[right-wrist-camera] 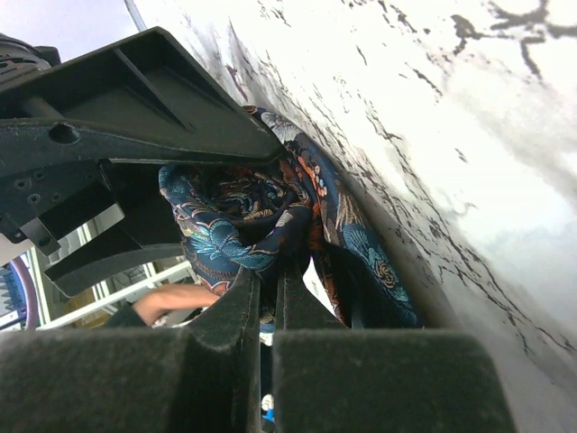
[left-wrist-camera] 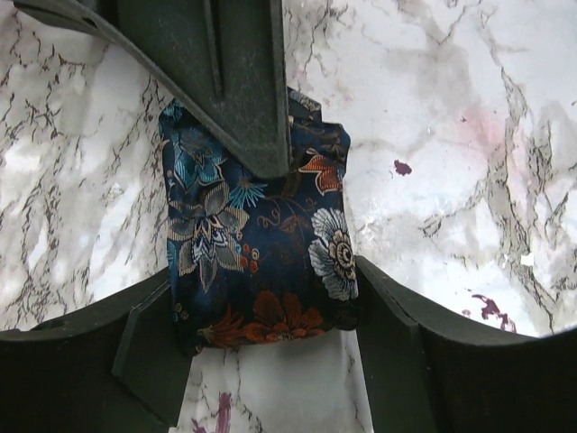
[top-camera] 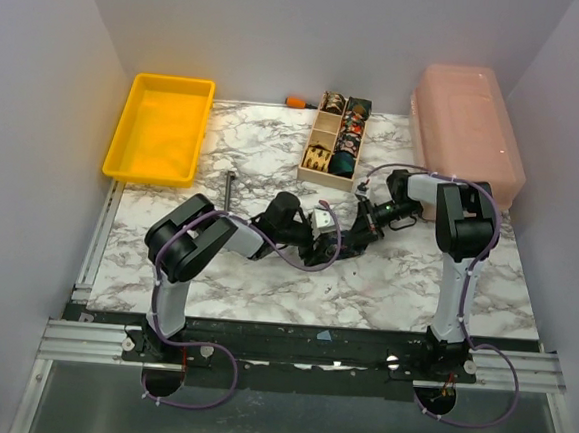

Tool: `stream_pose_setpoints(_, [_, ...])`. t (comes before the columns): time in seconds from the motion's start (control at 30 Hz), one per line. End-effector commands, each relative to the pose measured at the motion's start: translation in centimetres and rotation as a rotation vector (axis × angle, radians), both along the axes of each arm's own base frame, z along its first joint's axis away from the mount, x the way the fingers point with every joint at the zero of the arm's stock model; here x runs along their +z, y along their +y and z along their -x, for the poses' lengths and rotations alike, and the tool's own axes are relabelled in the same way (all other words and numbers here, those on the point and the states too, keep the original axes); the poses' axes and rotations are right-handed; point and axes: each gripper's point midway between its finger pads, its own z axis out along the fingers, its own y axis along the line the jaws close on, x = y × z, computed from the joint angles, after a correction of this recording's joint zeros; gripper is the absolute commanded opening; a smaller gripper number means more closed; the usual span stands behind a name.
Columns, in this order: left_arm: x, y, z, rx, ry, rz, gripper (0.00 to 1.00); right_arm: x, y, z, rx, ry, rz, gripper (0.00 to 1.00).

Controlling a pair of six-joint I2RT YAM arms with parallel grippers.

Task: Roll the ties
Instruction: Roll the tie at the center of the board.

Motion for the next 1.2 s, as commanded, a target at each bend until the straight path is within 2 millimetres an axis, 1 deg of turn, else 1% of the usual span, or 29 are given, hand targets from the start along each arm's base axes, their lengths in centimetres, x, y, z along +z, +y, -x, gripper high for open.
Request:
stream_pose_setpoints(0.0, [1.0,-1.6,0.4,-0.063,-0.01,0.094,0.65,-8.4,-4.3,0.9,0.095,-0.061,0.334,0.0])
stream_pose_setpoints(0.17, [0.6,-2.5,-0.2,-0.061,-0.022,0.098,0.65,-9.4,-4.7,0.9,0.094,-0.044,0.37,0.0])
stream_pose_setpoints(0.3, [0.0,-2.7,-0.6,-0.033,-0.005,0.087,0.6,-9.1,-4.6,0.5,0.092,-0.062,0.365,0.0])
stream_pose_setpoints(0.4, [-0.3,-2.5,-0.2,-0.031,0.019,0.084,0.56,-8.9,-4.5,0.6,0.094,-0.067,0.368,0.0])
stream_pose_setpoints(0.43, [-0.3,-2.5,0.0,-0.036,0.023,0.088,0.53,-9.0,-4.5,0.8,0.099,-0.066,0.372,0.0])
stream_pose_setpoints(0.47, [-0.3,-2.5,0.1,-0.035,0.026,0.09,0.49,-9.1,-4.6,0.9,0.101,-0.064,0.378,0.0])
stream_pose_setpoints(0.5, [-0.4,-2.6,0.1,-0.03,0.033,0.088,0.43,-9.2,-4.7,1.0,0.102,-0.066,0.388,0.0])
stream_pose_setpoints(0.53, [-0.6,-2.6,0.2,-0.028,0.042,0.079,0.34,-9.1,-4.8,1.0,0.1,-0.07,0.392,0.0])
stream_pose_setpoints(0.6, [-1.5,-2.4,-0.3,0.017,0.053,0.01,0.19,-8.3,-4.8,0.6,0.096,-0.097,0.392,0.02])
stream_pose_setpoints(0.67, [-2.6,-1.4,-0.6,0.066,0.072,-0.075,0.12,-6.6,-4.5,-0.2,0.08,-0.149,0.377,0.15])
stream_pose_setpoints(0.73, [-3.7,-0.1,-0.3,0.087,0.07,-0.155,0.06,-4.3,-4.1,-0.9,0.065,-0.189,0.353,0.33])
stream_pose_setpoints(0.77, [-4.3,0.7,-0.1,0.088,0.066,-0.2,0.04,-3.2,-3.8,-1.2,0.062,-0.205,0.336,0.4])
stream_pose_setpoints(0.8, [-4.9,1.3,0.1,0.086,0.06,-0.242,0.03,-2.2,-3.6,-1.3,0.059,-0.21,0.323,0.44])
stream_pose_setpoints(0.83, [-5.6,2.1,0.4,0.093,0.069,-0.284,0.02,-1.2,-3.4,-1.3,0.056,-0.216,0.304,0.45])
stream_pose_setpoints(0.9, [-6.4,3.1,0.7,0.09,0.067,-0.337,0.01,0.8,-2.8,-1.2,0.05,-0.226,0.26,0.47])
stream_pose_setpoints(0.93, [-6.5,3.3,0.8,0.087,0.064,-0.35,0.01,1.8,-2.5,-1.1,0.046,-0.236,0.231,0.48])
stream_pose_setpoints(1.0, [-6.7,3.5,1.0,0.083,0.076,-0.376,0.01,3.2,-1.9,-0.9,0.027,-0.235,0.188,0.48])
stream_pose_setpoints(1.07, [-6.6,3.4,1.0,0.077,0.08,-0.388,0.01,3.7,-1.3,-0.6,0.013,-0.218,0.158,0.52])
stream_pose_setpoints(1.17, [-6.6,3.1,0.9,0.069,0.082,-0.401,0.02,3.8,-0.4,-0.3,0.01,-0.185,0.127,0.56])
